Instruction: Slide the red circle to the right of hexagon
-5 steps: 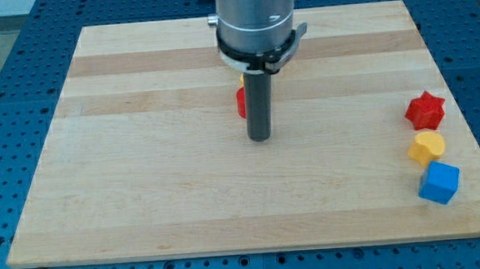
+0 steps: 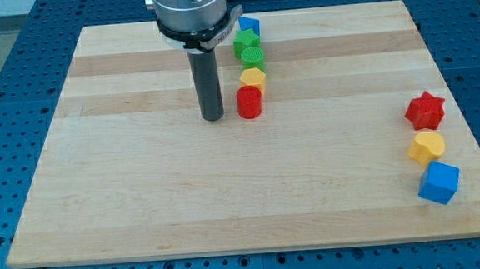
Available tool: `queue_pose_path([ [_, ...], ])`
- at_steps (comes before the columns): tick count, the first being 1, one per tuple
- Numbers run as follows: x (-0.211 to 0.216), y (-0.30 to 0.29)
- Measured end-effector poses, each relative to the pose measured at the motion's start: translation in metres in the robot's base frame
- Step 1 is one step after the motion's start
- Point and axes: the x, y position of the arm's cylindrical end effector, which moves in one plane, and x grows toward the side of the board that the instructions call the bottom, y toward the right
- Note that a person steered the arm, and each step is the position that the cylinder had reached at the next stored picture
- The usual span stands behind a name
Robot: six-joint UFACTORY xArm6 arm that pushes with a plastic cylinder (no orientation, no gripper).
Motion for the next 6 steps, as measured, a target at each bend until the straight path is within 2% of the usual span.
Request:
queue_pose_path([
  [1,0.000,0.006],
  [2,0.002,0.037],
  [5,-0.002,0.167],
  [6,0.000,0.165],
])
